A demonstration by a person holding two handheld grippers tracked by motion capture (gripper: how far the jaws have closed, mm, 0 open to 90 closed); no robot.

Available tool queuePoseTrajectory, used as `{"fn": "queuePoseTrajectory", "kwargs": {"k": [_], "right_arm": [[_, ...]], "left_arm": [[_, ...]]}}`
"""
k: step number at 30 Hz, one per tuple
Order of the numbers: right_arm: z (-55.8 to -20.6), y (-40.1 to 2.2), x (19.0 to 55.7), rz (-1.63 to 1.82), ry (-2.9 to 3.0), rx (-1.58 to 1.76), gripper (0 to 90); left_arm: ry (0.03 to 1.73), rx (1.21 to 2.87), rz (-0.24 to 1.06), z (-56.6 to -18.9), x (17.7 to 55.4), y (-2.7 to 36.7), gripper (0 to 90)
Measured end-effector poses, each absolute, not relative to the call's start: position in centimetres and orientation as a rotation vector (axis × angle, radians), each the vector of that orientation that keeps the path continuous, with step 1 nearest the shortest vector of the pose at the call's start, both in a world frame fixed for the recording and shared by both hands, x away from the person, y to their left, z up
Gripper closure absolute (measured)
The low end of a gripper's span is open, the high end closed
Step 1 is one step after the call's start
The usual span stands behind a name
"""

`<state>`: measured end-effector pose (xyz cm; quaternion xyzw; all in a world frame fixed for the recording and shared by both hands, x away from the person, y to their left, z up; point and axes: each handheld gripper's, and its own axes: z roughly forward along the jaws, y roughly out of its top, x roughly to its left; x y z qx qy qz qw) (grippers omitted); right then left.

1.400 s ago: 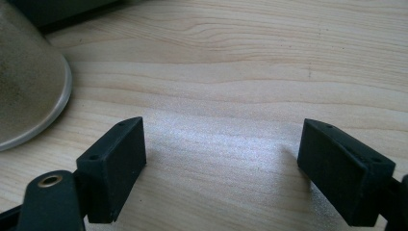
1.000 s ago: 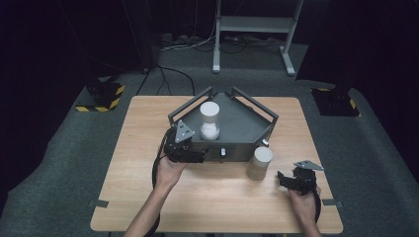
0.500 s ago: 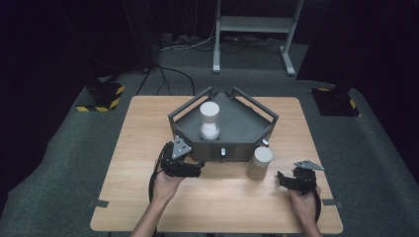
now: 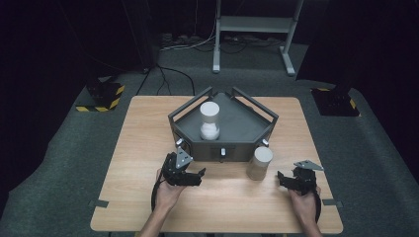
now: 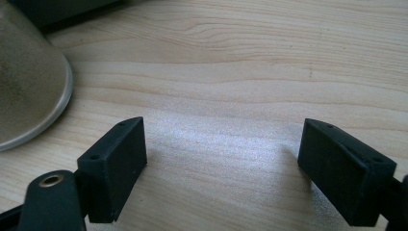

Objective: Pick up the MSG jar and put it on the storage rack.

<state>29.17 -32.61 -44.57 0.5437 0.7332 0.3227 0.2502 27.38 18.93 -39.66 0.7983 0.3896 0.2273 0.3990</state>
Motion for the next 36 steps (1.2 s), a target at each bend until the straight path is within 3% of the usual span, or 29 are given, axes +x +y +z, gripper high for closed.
{"fn": "queuePoseTrajectory", "kwargs": {"k": [17,36], "right_arm": [[-44.6,-32.6,29.2,0.879,2.0,1.476,16.1],[-44.6,-32.6,29.2,0.878,2.001,1.474,15.6]], "left_arm": [[1.07,2.015,0.494,-43.4,28.9,18.6,11.3],[1.119,2.067,0.498,-45.1,29.8,18.4,11.3]]}}
